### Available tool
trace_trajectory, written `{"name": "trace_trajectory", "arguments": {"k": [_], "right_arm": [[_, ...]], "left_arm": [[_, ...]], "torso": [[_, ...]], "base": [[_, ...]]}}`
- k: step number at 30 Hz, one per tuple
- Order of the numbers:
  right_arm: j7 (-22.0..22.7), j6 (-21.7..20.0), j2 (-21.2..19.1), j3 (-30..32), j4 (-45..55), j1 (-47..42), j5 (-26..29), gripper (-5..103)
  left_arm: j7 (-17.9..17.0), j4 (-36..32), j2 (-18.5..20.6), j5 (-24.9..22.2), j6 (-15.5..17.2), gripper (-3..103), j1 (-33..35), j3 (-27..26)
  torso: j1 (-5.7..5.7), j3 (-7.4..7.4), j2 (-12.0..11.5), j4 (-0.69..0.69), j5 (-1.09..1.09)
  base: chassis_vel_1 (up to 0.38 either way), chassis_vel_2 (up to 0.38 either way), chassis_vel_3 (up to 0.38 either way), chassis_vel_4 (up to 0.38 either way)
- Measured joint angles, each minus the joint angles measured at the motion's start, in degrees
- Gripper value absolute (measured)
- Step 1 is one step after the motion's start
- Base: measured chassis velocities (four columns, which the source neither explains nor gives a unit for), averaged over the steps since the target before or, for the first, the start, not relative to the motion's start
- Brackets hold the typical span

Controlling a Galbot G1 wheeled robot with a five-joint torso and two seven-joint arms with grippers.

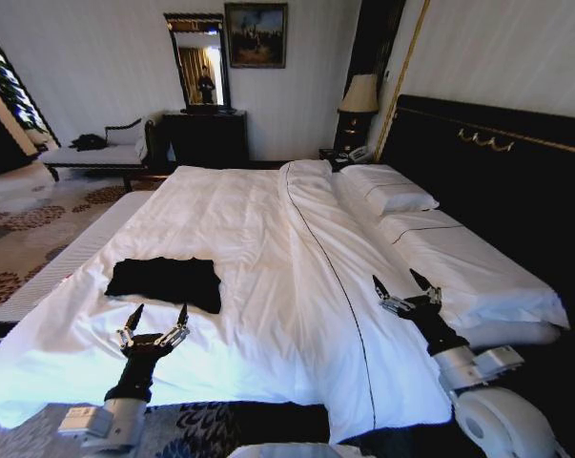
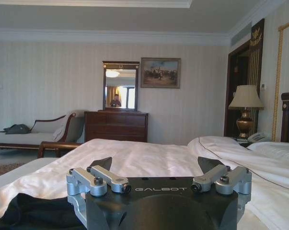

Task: Fold the clothes on the bed.

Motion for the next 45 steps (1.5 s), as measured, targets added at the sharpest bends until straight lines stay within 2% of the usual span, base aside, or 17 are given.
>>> {"name": "trace_trajectory", "arguments": {"k": [6,15,45], "right_arm": [[-0.58,0.26,-0.31,-0.80,-1.17,0.79,-0.02,100],[-1.88,1.23,0.12,-1.60,-1.88,1.52,-0.50,100],[-2.09,2.55,2.33,-2.81,-3.17,1.53,-2.28,100]], "left_arm": [[0.08,0.00,-0.34,0.23,0.01,100,-0.12,-0.01],[1.97,0.01,-0.06,-3.70,0.20,100,-1.56,-0.83],[1.88,0.02,0.87,-2.80,0.56,100,-2.28,-1.18]], "torso": [[0.00,0.00,0.00,0.00,0.00],[0.00,0.00,0.00,0.00,0.00],[0.00,0.00,0.00,0.00,0.00]], "base": [[0.000,0.000,0.000,0.000],[0.000,0.000,0.000,0.000],[0.000,0.000,0.000,0.000]]}}
